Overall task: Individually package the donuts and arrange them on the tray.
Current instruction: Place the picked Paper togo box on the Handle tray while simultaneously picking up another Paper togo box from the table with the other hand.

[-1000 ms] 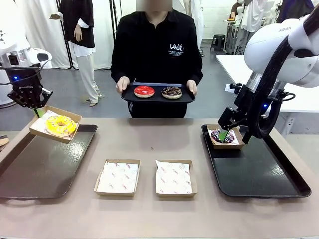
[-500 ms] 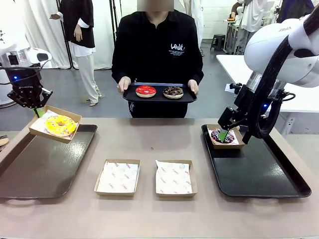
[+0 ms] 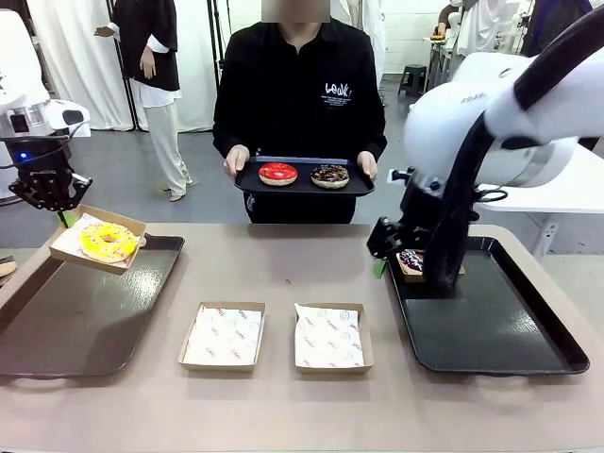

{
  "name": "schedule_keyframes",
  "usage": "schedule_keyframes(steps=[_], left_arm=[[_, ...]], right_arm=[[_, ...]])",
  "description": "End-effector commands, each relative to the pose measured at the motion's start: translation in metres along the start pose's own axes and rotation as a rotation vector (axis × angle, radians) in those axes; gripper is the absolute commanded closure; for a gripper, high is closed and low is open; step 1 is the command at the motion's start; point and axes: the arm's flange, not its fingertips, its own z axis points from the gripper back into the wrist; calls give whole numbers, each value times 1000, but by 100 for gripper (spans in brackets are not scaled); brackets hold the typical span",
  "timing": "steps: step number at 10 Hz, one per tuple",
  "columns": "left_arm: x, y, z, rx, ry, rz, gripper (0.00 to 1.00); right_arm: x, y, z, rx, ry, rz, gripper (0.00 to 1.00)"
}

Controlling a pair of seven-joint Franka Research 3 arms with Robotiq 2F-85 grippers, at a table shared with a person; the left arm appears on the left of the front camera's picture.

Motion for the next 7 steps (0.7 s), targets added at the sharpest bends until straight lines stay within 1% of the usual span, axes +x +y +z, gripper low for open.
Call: schedule_keyframes(steps=[1,2,3,6,7], left_arm=[[8,17,-9,-10,-11,-10,99],[11,24,-15,-11,-9,16,99],[14,32,-21,-21,2,31,99],[23,43,-37,-36,21,57,99],[23,44,-40,-39,25,64,99]], right_arm=[[4,16,-30,-130,-6,-62,0],[2,24,-42,-192,-16,-113,0],[-1,31,-51,-199,-20,-147,0],[-10,46,-68,-147,-37,-139,0],[-11,49,-72,-128,-30,-130,0]])
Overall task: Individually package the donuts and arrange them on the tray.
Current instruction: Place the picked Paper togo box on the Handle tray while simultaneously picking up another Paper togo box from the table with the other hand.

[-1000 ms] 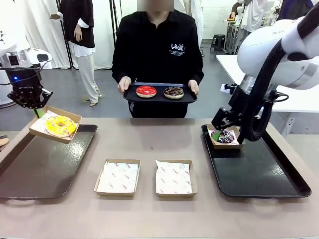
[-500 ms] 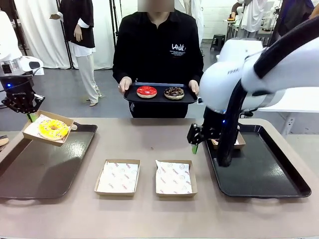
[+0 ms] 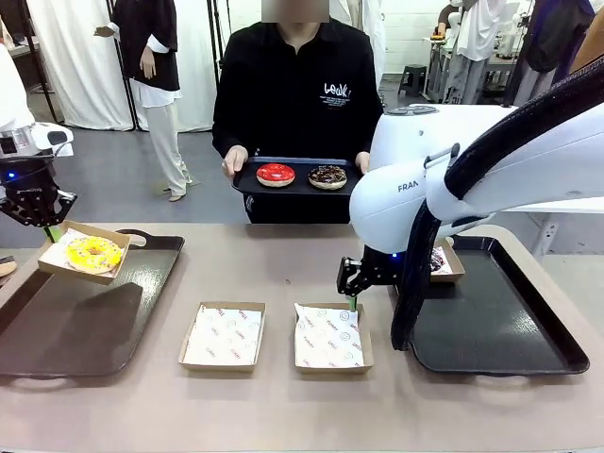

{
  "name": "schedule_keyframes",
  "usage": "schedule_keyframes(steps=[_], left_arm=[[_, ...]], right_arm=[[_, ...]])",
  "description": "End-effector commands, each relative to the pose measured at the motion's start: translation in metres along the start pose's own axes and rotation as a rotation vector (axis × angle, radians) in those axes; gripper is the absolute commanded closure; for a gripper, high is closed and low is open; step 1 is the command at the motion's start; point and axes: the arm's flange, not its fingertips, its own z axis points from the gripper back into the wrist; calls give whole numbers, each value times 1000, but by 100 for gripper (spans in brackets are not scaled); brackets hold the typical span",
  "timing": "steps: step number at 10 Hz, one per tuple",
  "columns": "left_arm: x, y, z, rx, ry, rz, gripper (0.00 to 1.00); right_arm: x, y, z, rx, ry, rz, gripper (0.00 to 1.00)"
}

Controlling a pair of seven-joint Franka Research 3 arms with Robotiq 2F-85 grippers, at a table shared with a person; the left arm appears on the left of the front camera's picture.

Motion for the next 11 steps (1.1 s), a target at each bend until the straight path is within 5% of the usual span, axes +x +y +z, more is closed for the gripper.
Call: schedule_keyframes(steps=[1,6,11], left_arm=[[6,2,1,-24,-11,-5,99],[0,0,0,0,0,0,99],[19,-7,-11,21,-24,42,99]], right_arm=[[-6,6,-9,62,-7,-14,0],[-3,7,-2,30,5,-8,0],[-11,25,-42,80,49,-96,0]])
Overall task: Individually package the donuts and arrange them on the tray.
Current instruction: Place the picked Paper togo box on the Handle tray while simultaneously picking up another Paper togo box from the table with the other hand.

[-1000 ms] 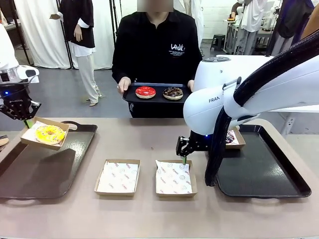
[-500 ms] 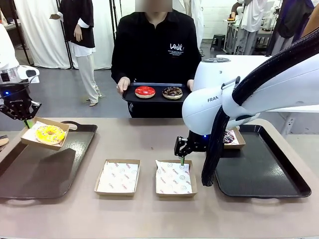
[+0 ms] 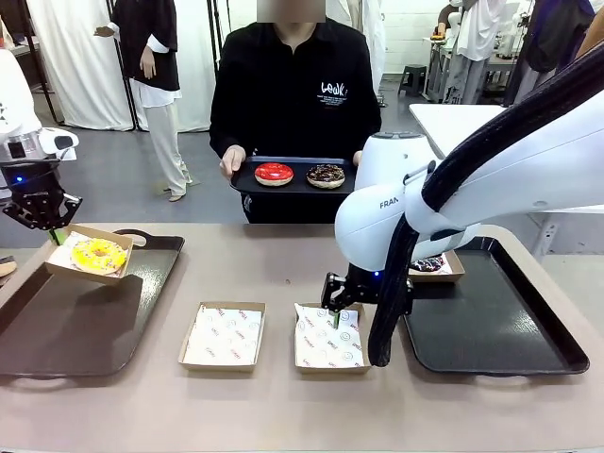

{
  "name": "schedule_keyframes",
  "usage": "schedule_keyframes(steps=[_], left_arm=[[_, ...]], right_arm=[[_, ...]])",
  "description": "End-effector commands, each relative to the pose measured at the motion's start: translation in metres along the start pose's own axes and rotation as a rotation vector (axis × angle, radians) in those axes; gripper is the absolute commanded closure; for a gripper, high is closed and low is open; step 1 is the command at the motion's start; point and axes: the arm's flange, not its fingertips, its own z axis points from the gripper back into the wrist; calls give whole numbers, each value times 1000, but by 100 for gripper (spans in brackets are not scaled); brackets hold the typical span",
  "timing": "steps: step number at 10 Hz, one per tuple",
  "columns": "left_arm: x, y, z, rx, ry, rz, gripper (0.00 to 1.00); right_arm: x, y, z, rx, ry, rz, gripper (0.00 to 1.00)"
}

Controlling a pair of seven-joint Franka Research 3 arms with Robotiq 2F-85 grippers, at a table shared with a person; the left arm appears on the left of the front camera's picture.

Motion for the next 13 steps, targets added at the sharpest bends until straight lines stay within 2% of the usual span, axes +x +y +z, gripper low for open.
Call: schedule_keyframes(steps=[1,8,13], left_arm=[[12,-3,-1,14,-25,-1,99],[42,-11,-28,20,-38,-83,99],[50,-15,-42,27,-27,-90,99]], right_arm=[[-6,4,-10,30,-11,-25,0],[-6,-1,-19,47,21,-19,0],[-3,-4,-20,58,26,-21,0]])
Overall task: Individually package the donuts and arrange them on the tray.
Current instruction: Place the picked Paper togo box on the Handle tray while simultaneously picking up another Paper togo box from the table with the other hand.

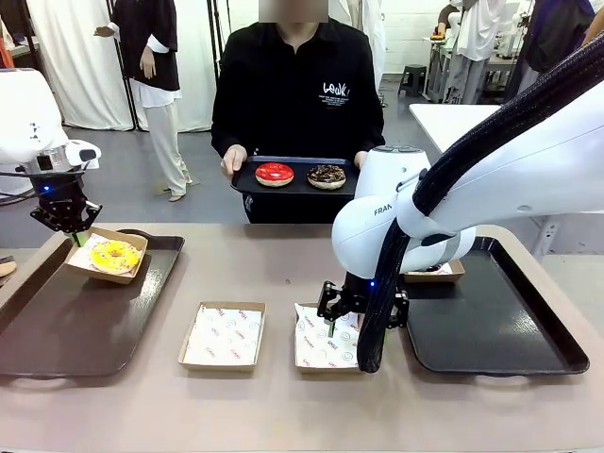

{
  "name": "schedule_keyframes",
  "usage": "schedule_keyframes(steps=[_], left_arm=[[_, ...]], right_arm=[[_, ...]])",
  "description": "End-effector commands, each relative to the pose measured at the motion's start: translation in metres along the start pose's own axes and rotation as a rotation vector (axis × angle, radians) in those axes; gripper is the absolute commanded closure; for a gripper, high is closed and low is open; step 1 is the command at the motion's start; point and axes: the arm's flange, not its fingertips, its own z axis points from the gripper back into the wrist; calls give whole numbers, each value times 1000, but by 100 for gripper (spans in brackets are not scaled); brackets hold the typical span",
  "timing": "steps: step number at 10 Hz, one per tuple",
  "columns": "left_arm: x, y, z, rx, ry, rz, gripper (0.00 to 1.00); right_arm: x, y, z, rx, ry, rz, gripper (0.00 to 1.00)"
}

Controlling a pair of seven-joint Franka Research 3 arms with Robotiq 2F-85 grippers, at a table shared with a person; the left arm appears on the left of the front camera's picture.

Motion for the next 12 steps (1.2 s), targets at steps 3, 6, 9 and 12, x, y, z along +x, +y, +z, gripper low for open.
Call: schedule_keyframes(steps=[3,6,9,12], left_arm=[[6,-2,-2,3,-21,-31,39],[1,-2,4,-8,-34,-42,0],[-5,-2,8,-31,-40,-60,0],[-16,-2,19,-68,-49,-107,10]], right_arm=[[0,-5,-7,42,-9,9,56],[1,-6,-8,54,-15,-6,100],[0,-5,-8,47,-35,-14,100],[-1,-4,-5,40,-50,-24,100]])
